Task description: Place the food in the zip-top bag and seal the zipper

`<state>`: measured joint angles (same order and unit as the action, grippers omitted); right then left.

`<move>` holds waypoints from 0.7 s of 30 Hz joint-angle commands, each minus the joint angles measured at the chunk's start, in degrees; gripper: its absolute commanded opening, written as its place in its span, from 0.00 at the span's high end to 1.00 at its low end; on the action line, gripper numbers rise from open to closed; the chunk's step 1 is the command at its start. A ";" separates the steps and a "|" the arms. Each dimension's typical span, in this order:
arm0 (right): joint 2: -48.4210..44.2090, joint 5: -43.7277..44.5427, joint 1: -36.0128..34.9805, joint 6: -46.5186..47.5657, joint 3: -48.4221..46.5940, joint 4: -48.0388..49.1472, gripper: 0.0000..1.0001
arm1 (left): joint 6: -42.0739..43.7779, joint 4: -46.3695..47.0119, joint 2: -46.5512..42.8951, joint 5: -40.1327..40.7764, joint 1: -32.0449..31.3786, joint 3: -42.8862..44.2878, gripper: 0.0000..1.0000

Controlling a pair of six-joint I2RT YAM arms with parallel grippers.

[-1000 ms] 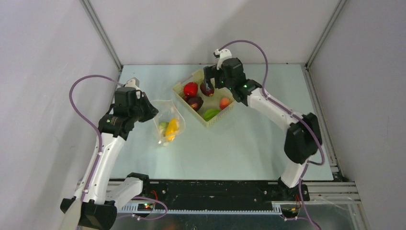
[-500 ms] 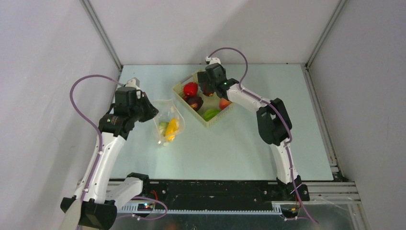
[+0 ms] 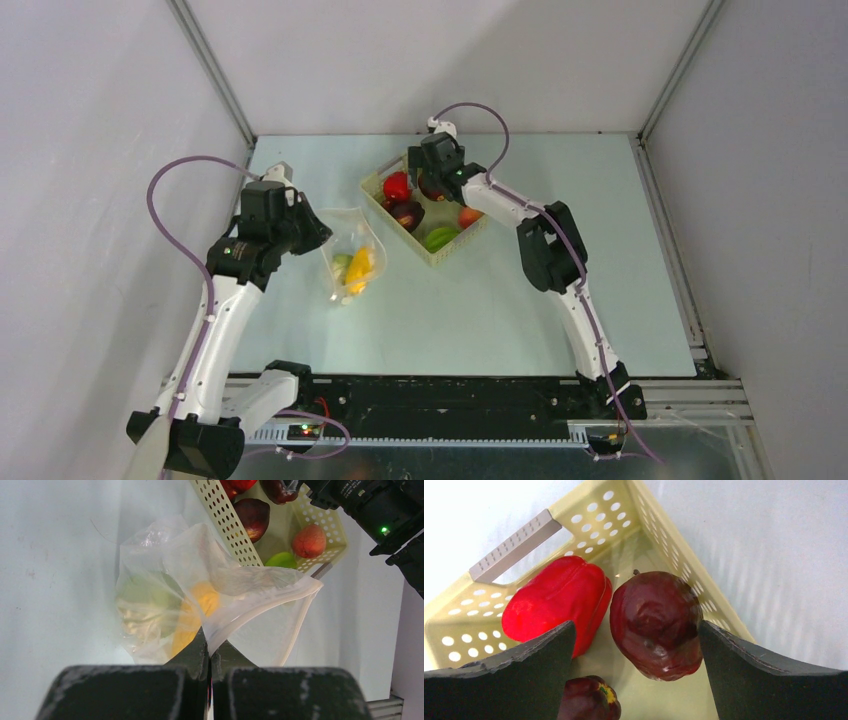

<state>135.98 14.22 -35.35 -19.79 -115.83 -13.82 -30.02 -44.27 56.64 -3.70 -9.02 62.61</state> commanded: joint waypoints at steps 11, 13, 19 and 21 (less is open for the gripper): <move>3.73 1.71 0.94 -9.72 -5.37 -3.08 0.08 | -0.01 1.08 -1.42 -2.61 0.43 0.65 1.00; 5.05 1.92 0.88 -9.69 -6.97 -4.22 0.08 | -0.02 1.17 -1.47 -2.83 0.44 0.59 1.00; 6.30 1.63 1.10 -10.91 -9.49 -6.47 0.11 | -0.02 1.18 -1.89 -3.22 0.46 0.53 1.00; 6.39 1.55 1.15 -11.29 -9.47 -6.60 0.13 | 0.01 1.28 -2.07 -3.21 0.49 0.50 1.00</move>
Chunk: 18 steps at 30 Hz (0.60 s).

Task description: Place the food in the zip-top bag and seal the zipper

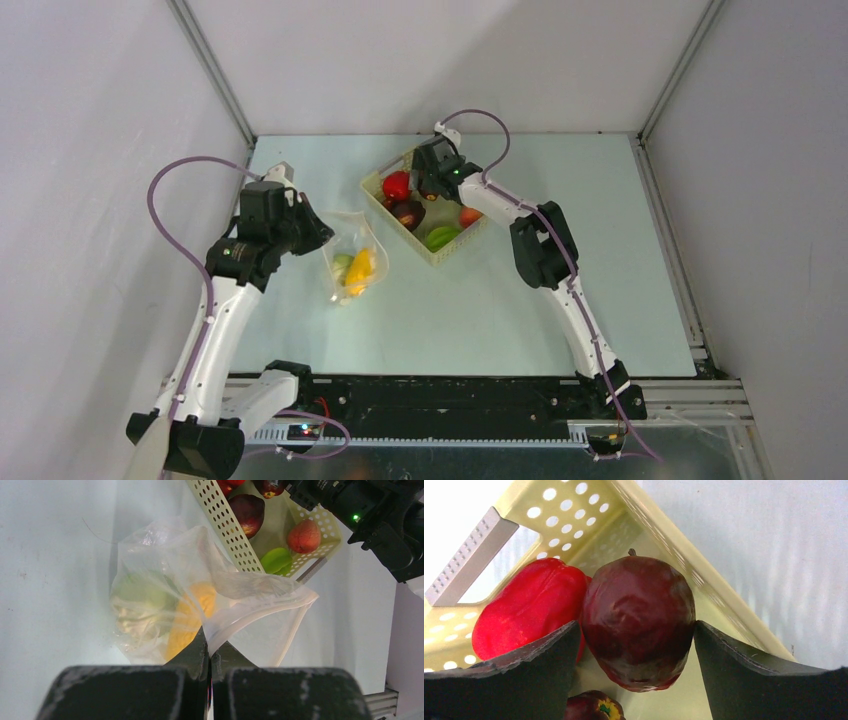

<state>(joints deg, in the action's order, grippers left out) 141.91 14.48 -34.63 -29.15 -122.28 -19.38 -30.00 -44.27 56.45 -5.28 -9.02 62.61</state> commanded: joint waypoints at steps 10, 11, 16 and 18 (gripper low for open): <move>1.05 0.39 0.71 -4.06 -3.17 -1.46 0.36 | 0.03 1.35 -2.19 -1.72 0.46 0.47 1.00; 0.80 0.49 0.73 -3.94 -3.07 -1.33 0.39 | 0.01 1.33 -2.21 -1.69 0.46 0.48 1.00; -2.00 1.09 0.60 -2.71 -0.78 0.06 0.60 | 0.08 1.38 -2.10 -1.75 0.49 0.41 1.00; -4.47 1.01 0.50 -2.19 1.47 1.36 0.63 | 0.03 1.38 -2.03 -1.68 0.48 0.41 1.00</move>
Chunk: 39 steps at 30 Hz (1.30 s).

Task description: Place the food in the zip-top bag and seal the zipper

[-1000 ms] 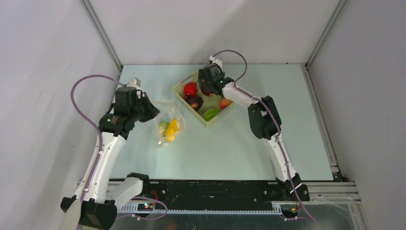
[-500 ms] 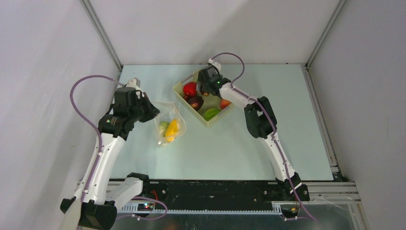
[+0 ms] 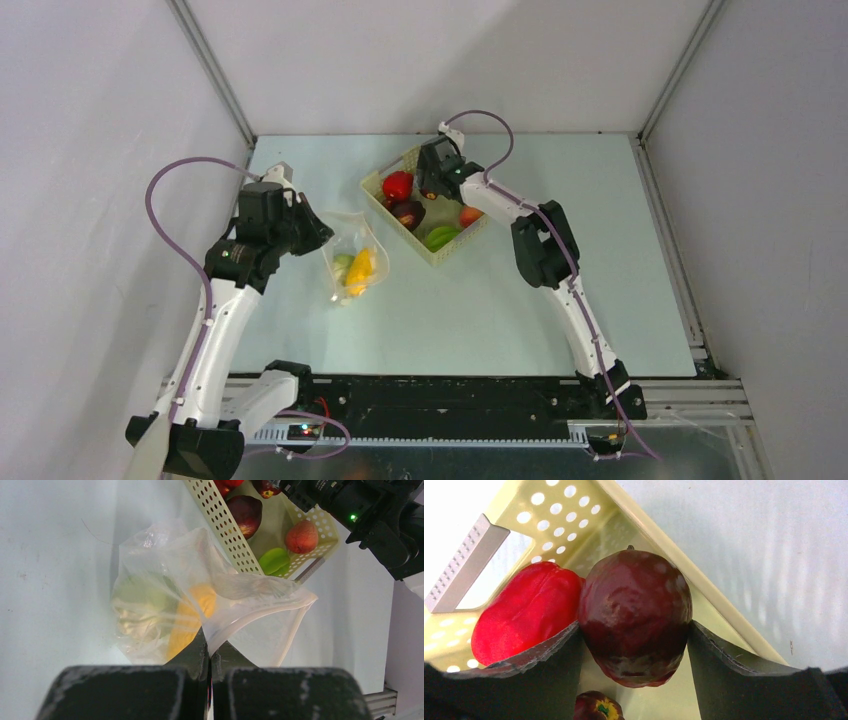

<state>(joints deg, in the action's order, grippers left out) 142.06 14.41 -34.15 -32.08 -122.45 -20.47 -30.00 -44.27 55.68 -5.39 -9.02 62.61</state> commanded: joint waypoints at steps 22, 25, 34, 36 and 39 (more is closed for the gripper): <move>-52.01 -2.03 -14.80 14.05 39.28 10.64 0.73 | -0.42 3.06 -1.18 -4.96 0.43 -0.79 1.00; -56.74 -3.86 -19.36 14.95 41.54 10.66 0.73 | -0.54 3.41 -0.99 -5.72 0.39 -0.90 1.00; -57.19 -3.25 -28.79 12.68 42.38 11.94 0.73 | -0.48 3.97 -0.60 -7.79 0.35 -1.24 1.00; -56.35 -4.33 -29.58 11.58 42.39 13.15 0.72 | -0.39 4.08 -0.76 -8.22 0.39 -1.26 1.00; -55.21 -4.56 -30.50 10.36 42.31 15.30 0.72 | -0.43 4.26 -0.94 -8.66 0.29 -1.41 1.00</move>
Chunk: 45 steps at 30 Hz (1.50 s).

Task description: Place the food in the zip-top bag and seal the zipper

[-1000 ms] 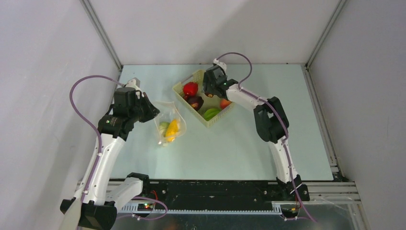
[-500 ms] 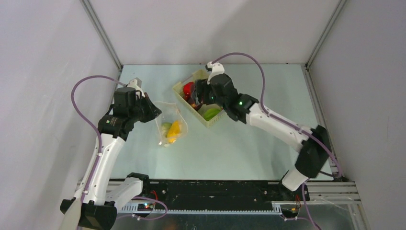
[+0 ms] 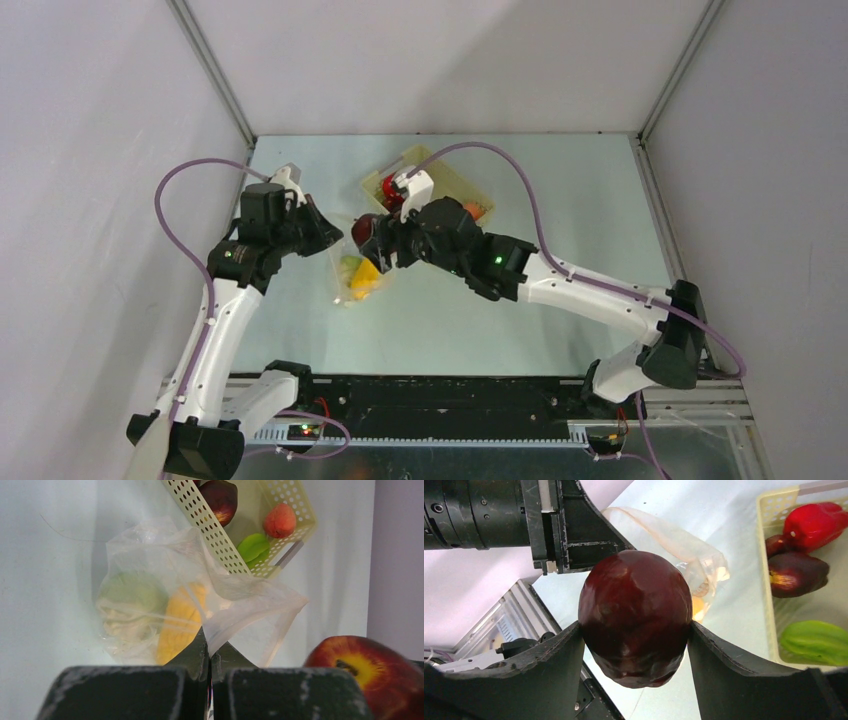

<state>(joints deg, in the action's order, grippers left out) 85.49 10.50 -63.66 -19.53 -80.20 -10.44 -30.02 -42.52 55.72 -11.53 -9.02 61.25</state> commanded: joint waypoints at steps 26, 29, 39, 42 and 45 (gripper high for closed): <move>20.24 13.59 -4.86 -8.71 -18.61 -10.59 0.34 | -0.17 2.45 -1.81 -2.95 0.32 0.16 1.00; 20.44 13.85 -5.05 -7.54 -19.06 -11.48 0.25 | -0.21 2.43 -1.80 -2.93 0.34 0.18 1.00; 16.98 10.86 -5.25 -3.70 -16.83 -9.58 0.01 | -0.16 2.38 -1.51 -2.91 0.37 0.18 1.00; 14.09 9.32 -5.37 -1.61 -14.73 -6.81 0.01 | -0.15 2.36 -1.51 -2.58 0.39 0.18 1.00; 10.82 7.57 -5.35 0.31 -9.72 -1.81 0.01 | -0.09 1.94 -1.50 -1.72 0.34 0.41 1.00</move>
<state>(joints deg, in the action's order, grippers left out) 103.31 20.56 -68.58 -22.81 -93.71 -20.12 -29.98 -42.39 55.33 -12.67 -8.82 61.25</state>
